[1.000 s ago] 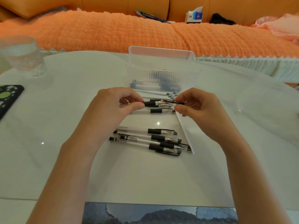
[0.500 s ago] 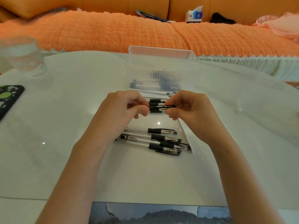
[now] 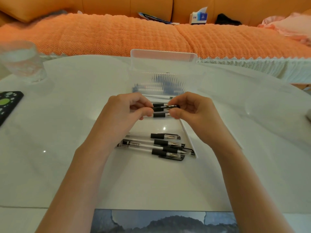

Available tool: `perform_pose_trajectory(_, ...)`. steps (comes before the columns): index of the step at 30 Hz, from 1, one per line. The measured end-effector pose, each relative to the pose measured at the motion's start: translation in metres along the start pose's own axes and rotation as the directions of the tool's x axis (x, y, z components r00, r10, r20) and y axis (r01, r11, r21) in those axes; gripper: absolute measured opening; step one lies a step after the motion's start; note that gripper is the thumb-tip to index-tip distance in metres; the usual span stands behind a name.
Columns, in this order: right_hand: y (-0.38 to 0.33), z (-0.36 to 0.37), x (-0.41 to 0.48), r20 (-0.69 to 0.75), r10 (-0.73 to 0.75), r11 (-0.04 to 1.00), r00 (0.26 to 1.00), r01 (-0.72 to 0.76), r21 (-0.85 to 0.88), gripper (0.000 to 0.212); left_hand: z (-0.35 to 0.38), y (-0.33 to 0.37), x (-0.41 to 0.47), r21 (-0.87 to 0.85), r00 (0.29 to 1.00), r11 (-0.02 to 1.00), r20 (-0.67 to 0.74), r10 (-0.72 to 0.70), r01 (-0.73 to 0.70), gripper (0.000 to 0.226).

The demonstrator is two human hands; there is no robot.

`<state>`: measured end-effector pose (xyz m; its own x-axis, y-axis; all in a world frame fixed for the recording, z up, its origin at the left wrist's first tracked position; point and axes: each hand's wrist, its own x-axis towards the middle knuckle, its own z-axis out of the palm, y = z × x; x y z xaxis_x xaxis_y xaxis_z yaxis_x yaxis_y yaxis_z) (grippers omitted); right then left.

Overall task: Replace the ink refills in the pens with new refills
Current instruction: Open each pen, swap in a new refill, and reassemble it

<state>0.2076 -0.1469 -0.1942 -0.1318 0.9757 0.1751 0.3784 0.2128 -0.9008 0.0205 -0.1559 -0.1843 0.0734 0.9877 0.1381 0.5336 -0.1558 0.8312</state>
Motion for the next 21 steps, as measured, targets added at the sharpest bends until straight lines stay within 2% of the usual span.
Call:
perform_pose_trajectory(4,0.008,0.001,0.002,-0.046,-0.021,0.959,0.999,0.007,-0.285,0.019,-0.004,-0.003,0.004,0.068,0.996,0.998,-0.087,0.022,-0.016,0.006)
perform_pose_trajectory(9,0.014,0.005,0.006,0.034,-0.090,0.822,0.995,0.094,-0.562,0.017,-0.005,-0.003,0.010,0.138,0.991,0.990,-0.124,0.055,-0.037,0.009)
perform_pose_trajectory(14,0.018,0.007,0.010,0.062,-0.080,0.778,0.995,0.101,-0.620,0.020,-0.007,0.008,0.022,0.104,0.982,0.990,-0.152,0.115,-0.100,0.014)
perform_pose_trajectory(21,0.017,0.010,0.010,0.088,-0.073,0.771,0.993,0.113,-0.627,0.014,-0.015,0.038,0.071,0.188,0.971,0.961,-0.091,0.221,-0.201,0.014)
